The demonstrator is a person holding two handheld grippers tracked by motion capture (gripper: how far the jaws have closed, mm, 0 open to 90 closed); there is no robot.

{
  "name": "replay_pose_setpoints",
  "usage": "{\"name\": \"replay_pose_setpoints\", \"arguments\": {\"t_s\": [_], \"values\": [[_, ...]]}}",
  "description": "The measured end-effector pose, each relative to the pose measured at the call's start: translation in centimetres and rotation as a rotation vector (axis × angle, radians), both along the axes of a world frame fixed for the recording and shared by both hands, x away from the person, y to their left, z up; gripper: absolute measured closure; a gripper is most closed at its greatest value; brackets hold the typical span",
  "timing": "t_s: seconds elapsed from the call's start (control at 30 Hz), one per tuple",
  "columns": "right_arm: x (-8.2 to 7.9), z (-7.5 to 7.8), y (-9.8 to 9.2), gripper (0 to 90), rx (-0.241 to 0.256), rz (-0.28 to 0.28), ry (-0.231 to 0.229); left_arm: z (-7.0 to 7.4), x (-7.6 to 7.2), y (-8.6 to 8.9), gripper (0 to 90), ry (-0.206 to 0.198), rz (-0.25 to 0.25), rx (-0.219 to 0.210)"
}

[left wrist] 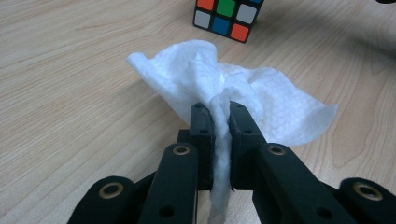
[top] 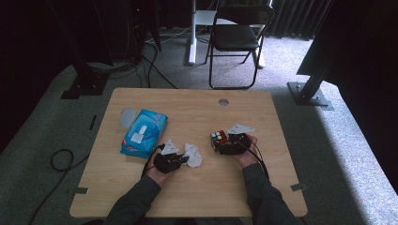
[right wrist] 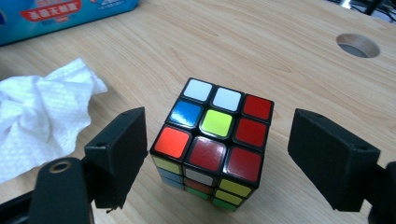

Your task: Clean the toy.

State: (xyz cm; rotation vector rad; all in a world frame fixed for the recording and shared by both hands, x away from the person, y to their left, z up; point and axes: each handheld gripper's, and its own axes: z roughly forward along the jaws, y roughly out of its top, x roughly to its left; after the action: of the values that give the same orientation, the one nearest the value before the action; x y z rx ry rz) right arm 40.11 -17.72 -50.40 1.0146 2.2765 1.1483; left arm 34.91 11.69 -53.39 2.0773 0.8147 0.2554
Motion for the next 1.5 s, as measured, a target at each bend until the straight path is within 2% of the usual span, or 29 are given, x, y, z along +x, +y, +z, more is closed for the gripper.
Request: {"name": "replay_pose_setpoints", "arguments": {"t_s": [0.3, 0.53, 0.9, 1.27, 1.5], "values": [[0.0, -0.3, -1.1, 21.4, -0.036, 0.039, 0.003, 0.0, 0.0, -0.1, 82.2, 0.001, -0.003, 0.000], [0.1, -0.7, -0.9, 22.7, -0.062, 0.068, 0.007, -0.1, 0.0, -0.1, 82.1, 0.002, -0.004, 0.001], [0.7, -1.1, -0.7, 17.8, -0.040, 0.083, -0.006, -0.1, 0.0, -0.2, 82.1, 0.004, -0.007, 0.002], [2.1, -0.9, 0.7, 13.4, -0.071, 0.136, 0.002, -0.1, 0.0, -0.2, 82.1, 0.004, -0.007, -0.001], [3.0, -1.4, 0.6, 13.6, -0.043, 0.153, 0.019, -0.1, 0.0, -0.2, 82.1, 0.006, -0.010, 0.001]]}}
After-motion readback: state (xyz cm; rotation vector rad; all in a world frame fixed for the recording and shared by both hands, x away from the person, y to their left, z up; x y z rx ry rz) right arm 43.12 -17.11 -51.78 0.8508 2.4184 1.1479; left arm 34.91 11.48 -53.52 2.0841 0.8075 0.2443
